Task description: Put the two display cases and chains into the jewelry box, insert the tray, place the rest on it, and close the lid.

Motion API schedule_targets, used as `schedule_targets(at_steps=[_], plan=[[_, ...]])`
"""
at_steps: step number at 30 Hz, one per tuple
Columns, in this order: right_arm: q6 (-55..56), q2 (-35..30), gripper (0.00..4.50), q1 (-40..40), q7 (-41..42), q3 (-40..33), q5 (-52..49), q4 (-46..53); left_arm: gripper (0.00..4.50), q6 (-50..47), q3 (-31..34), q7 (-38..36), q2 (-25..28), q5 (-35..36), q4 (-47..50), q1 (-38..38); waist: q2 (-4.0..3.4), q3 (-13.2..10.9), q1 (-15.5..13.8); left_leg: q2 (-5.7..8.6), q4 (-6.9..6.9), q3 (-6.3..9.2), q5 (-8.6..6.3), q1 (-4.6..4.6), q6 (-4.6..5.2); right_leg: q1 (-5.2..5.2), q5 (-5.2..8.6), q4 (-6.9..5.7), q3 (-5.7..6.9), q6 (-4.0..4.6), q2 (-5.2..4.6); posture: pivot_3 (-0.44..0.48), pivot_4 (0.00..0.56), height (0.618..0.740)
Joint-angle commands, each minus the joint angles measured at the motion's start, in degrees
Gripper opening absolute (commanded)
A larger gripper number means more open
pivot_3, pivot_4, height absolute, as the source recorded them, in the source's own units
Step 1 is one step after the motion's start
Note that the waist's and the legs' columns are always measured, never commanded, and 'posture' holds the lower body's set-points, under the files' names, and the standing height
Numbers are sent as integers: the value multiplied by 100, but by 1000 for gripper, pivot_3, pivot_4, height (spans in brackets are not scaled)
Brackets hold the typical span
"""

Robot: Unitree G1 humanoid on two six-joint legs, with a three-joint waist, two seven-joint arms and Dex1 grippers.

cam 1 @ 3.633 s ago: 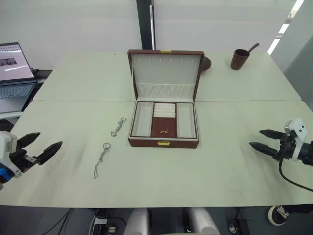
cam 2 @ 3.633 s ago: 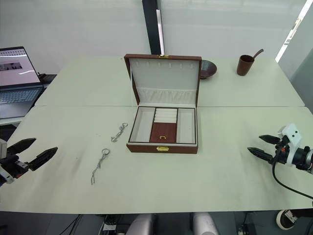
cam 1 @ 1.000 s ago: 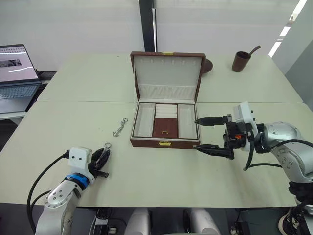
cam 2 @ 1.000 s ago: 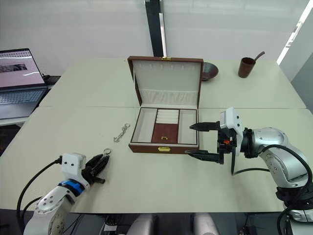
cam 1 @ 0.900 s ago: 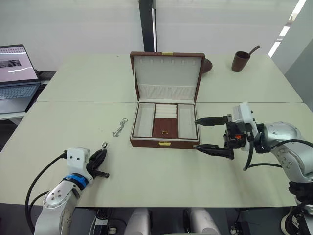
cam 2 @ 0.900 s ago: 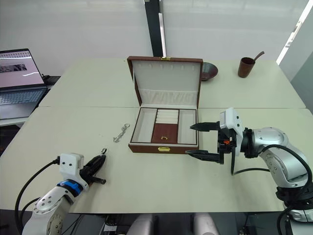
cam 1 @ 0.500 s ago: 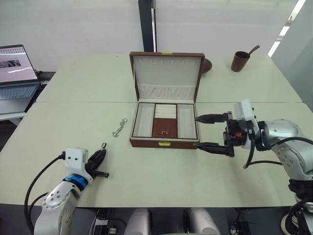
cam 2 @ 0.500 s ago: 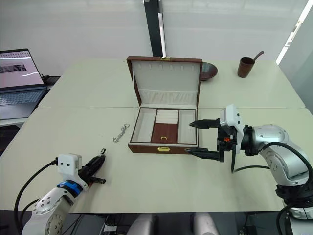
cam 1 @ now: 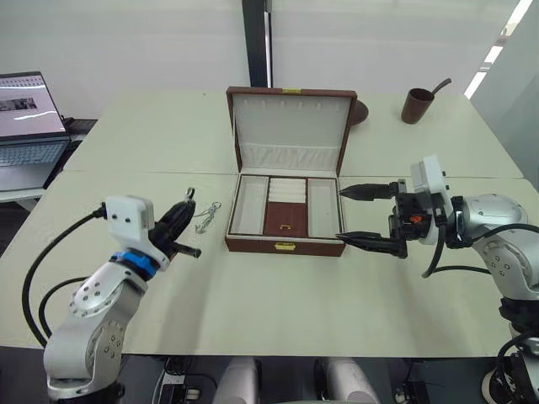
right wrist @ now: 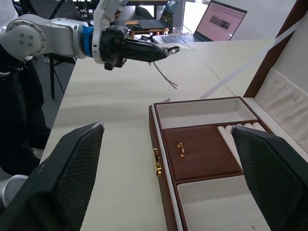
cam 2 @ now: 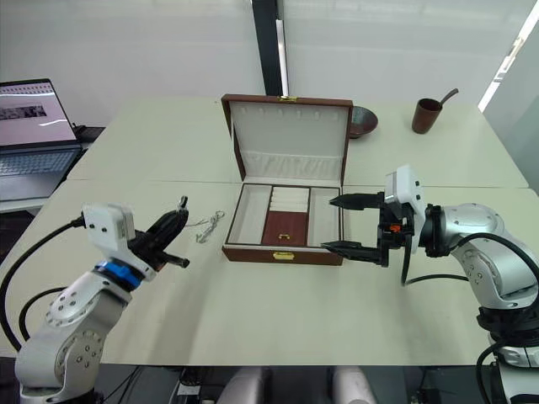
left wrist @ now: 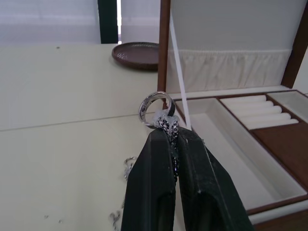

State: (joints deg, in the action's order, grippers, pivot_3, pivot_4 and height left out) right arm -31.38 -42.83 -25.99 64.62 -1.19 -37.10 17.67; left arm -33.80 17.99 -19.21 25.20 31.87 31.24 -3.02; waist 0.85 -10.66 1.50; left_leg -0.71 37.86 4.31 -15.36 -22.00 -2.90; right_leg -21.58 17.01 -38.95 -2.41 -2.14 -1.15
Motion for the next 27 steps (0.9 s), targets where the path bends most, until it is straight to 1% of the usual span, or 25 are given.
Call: schedule_targets(at_steps=[1, 4, 7, 14, 19, 27], plan=[[115, -38, 4500, -101, -59, -204, -16, 96, 30, -190, -90, 133, 17, 182, 185, -359, 0, 0, 1, 0, 0, -1, 0, 0, 0, 0, 0, 0, 1, 0, 1, 0, 150, 740], [110, -72, 4500, -51, -132, -236, -1, 142, 30, -318, -371, 218, -95, 198, 111, -816, 2, -1, 0, 0, 0, -1, 0, -1, 0, -1, 0, -1, 2, 0, 2, 0, 150, 740], [70, -81, 4500, -18, -271, -291, -19, 218, 30, -284, -693, 297, -353, 105, -122, -1168, 3, -1, -2, 2, 1, -4, 0, -3, -1, 0, 0, 0, 1, 0, 1, 0, 150, 740], [-82, -174, 4500, 80, -513, -471, -108, 416, 30, -111, -1180, 348, -737, -197, -582, -1658, 5, -3, -1, 2, 1, -6, 1, -6, -1, -3, 0, 1, 3, 0, 3, 0, 150, 740], [-228, -296, 4500, 156, -583, -600, -188, 555, 30, 57, -1369, 339, -891, -408, -877, -1763, 6, -3, -3, 3, 1, -9, 1, -7, -1, -3, 0, 1, 2, 0, 3, 0, 150, 740], [-466, -480, 4500, 288, -690, -755, -333, 767, 30, 281, -1522, 322, -1056, -672, -1210, -1565, 7, -4, -4, 3, 1, -9, 1, -9, -1, -3, 0, 2, 1, -1, 2, 0, 150, 740]])
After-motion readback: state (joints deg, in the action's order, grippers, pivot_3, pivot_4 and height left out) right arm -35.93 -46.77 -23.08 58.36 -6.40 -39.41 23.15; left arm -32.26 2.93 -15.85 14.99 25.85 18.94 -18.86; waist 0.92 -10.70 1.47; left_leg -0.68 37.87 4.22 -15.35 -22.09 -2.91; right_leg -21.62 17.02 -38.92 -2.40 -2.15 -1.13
